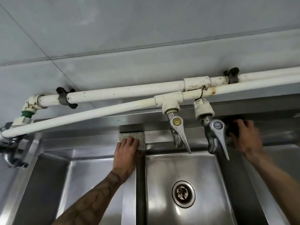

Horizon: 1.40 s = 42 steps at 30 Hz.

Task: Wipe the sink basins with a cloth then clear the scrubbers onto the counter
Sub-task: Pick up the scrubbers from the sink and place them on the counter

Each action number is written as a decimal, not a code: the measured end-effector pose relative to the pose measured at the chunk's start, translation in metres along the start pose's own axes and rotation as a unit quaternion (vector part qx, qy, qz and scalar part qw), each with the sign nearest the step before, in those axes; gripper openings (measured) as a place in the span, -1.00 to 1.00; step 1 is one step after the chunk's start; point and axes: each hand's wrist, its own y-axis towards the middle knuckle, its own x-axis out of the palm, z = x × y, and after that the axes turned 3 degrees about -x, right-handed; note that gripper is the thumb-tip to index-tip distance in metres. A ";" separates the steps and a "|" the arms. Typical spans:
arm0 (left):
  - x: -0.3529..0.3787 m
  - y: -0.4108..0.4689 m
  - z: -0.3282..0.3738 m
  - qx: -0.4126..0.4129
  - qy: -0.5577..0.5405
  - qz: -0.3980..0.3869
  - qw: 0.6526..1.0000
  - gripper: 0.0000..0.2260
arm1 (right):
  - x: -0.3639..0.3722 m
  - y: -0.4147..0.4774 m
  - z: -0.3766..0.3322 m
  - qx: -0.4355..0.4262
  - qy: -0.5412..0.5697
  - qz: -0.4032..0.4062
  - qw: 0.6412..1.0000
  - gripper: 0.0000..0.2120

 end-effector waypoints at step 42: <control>-0.194 -0.578 0.262 0.719 -0.206 -0.042 0.662 -0.81 | -0.157 -0.981 -0.137 0.532 0.036 0.312 0.786 -0.58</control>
